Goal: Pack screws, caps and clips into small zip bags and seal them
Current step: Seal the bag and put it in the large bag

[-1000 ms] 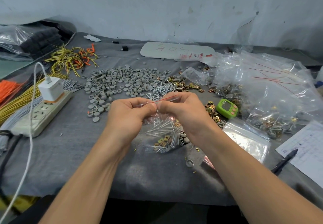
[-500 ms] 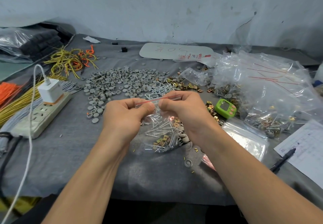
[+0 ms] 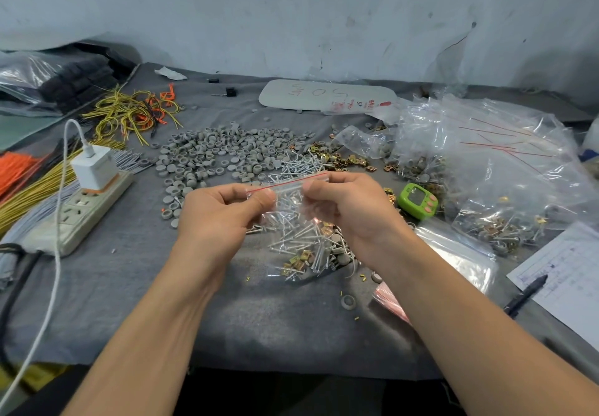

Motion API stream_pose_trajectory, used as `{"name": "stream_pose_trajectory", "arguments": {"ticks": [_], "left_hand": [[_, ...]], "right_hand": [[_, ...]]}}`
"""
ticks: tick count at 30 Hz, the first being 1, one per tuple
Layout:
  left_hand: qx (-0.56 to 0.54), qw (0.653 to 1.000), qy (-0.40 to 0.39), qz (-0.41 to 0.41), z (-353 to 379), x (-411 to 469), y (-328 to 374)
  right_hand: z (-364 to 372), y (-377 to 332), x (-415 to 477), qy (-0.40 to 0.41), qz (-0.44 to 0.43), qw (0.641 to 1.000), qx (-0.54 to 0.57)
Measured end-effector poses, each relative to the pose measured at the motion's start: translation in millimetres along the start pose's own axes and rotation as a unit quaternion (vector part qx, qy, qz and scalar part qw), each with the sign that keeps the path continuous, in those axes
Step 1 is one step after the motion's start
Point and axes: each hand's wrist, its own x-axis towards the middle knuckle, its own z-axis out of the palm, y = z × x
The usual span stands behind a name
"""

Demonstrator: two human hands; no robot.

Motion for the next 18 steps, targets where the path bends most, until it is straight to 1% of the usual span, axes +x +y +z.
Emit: {"name": "stream_pose_trajectory", "arguments": {"ticks": [7,11,15,18], "left_hand": [[0.013,1.000,0.010,-0.001,0.2,0.5,-4.1],[0.008,1.000,0.019,0.005,1.2,0.9,-3.6],[-0.021,1.000,-0.010,0.004,2.4,-2.5,-1.8],[-0.019,1.000,-0.011,-0.010,2.4,-3.2,-0.4]], "right_hand": [[4.6,0.2,-0.2,0.013,0.020,1.000,0.020],[5.7,0.9,0.9,0.017,0.015,1.000,0.013],[3.1,0.3,1.9,0.009,0.010,1.000,0.013],[1.2,0.1,1.4,0.005,0.008,1.000,0.012]]}}
